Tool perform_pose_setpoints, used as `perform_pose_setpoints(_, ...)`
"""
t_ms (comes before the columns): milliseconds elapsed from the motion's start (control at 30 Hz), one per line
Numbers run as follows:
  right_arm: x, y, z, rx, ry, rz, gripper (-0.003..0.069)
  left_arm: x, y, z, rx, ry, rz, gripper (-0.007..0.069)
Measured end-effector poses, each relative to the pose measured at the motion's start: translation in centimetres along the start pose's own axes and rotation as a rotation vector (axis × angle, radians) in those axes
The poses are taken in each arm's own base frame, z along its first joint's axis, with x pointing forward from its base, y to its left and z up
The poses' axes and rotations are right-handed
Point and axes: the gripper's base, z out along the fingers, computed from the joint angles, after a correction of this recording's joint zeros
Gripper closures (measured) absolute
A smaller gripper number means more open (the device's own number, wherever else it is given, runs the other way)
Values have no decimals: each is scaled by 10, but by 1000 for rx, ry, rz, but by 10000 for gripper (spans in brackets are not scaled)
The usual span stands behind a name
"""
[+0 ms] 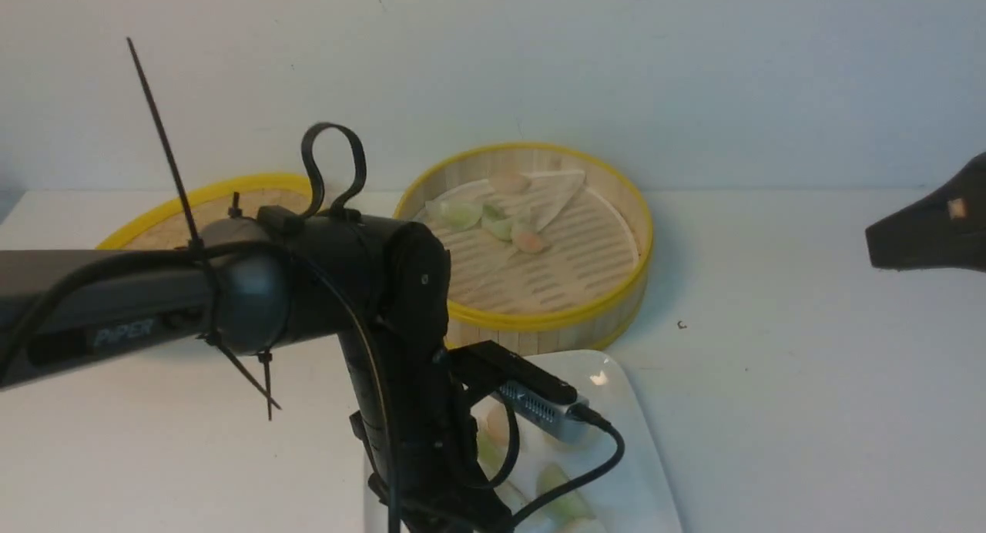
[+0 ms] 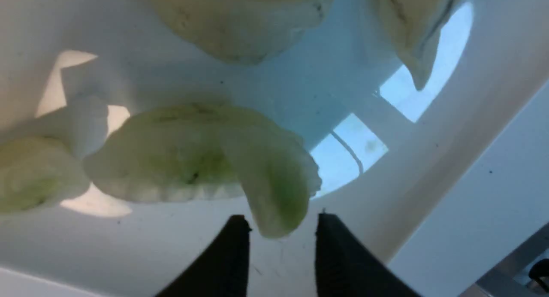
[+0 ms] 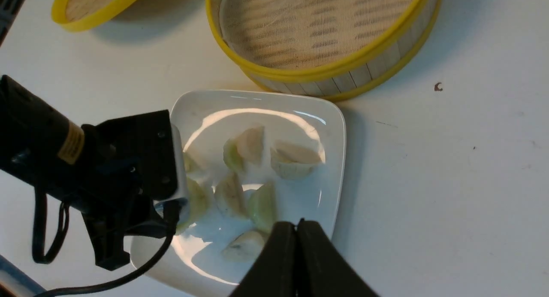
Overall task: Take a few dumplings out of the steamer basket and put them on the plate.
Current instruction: Use the left arm to put the dumpling into the plate, then use the right arm to grab a dumpling from inside the steamer
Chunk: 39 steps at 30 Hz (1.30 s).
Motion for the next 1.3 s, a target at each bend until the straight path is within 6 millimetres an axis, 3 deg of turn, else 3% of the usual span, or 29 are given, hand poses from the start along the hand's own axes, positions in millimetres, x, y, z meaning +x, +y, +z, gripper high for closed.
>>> perform_pose_setpoints(167, -5, -2, 9, -10, 47, -11, 669, -2, 1, 1, 0, -2, -3, 175)
perform_pose_setpoints(267, -15, 3, 20, -18, 83, -58, 669, -4, -1, -7, -11, -22, 5, 160)
perform_pose_setpoints(367, -29, 17, 39, -20, 137, -142, 669, -1, -5, -28, -45, -82, 3, 237)
perform_pose_setpoints(533, -59, 33, 99, 26, 253, -235, 669, 31, -18, -99, -109, -303, -3, 564)
perform_pose_setpoints(600, -71, 32, 122, 26, 276, -236, 669, 47, -22, -121, -121, -374, -11, 607)
perform_pose_setpoints(733, -98, 27, 168, 23, 289, -232, 662, 87, -28, -157, -142, -491, -35, 631)
perform_pose_setpoints(867, -117, 22, 205, 37, 286, -261, 615, 117, -33, -176, -156, -574, -54, 631)
perform_pose_setpoints(900, -121, 19, 222, 41, 293, -271, 585, 129, -35, -182, -163, -609, -62, 631)
perform_pose_setpoints(933, -125, 19, 226, 41, 283, -278, 568, 133, -35, -184, -167, -623, -65, 631)
perform_pose_setpoints(967, -129, 17, 247, 38, 289, -284, 524, 143, -37, -188, -173, -643, -70, 631)
perform_pose_setpoints(1100, -139, 12, 287, 38, 267, -304, 393, 169, -43, -197, -206, -692, -91, 631)
perform_pose_setpoints(1300, -135, -4, 341, 46, 277, -313, 239, 198, -45, -205, -285, -712, -139, 631)
